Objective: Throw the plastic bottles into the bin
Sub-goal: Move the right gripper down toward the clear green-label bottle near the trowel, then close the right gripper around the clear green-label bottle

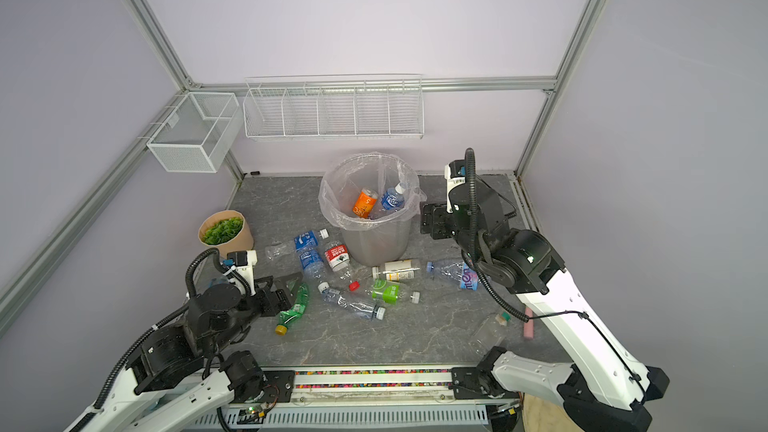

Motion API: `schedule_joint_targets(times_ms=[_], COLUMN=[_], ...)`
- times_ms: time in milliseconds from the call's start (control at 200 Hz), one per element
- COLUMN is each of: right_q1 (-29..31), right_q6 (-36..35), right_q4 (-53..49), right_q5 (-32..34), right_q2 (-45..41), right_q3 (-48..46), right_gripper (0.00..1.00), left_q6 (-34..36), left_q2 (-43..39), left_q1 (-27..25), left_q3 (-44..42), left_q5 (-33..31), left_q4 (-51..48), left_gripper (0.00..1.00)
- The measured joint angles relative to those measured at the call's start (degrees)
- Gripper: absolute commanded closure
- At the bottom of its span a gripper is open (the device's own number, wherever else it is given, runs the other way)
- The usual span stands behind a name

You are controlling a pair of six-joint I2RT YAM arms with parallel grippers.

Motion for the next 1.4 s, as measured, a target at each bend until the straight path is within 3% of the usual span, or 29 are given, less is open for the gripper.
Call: schedule_joint_targets(times_ms=[455,750,950,1400], right_q1=[-8.6,-13.7,-16.7,-23.6], right_q6=[26.8,41.6,45.1,44.3], right_q4=[-20.5,-29.3,-29.2,-21.0], right_q5=[2.3,-2.1,-6.6,-13.5], right_q2=[-4.4,-6.7,-6.3,-4.3], right_q3=[-14.7,-26.5,-34.2,-44.9], right_gripper=[0.12,0.12,0.12,0.11], left_q6=[0.0,0.0,0.0,0.0], left_q2=[1.1,1.2,1.2,0.1], left_q1=[0.0,0.0,0.0,0.0], left_q3=[-0.8,-1.0,-1.0,-1.6], left_q5=[1.4,1.7,1.7,1.7], left_q4=[0.8,1.2,1.2,0.2], left_gripper=[0.05,0.05,0.05,0.05])
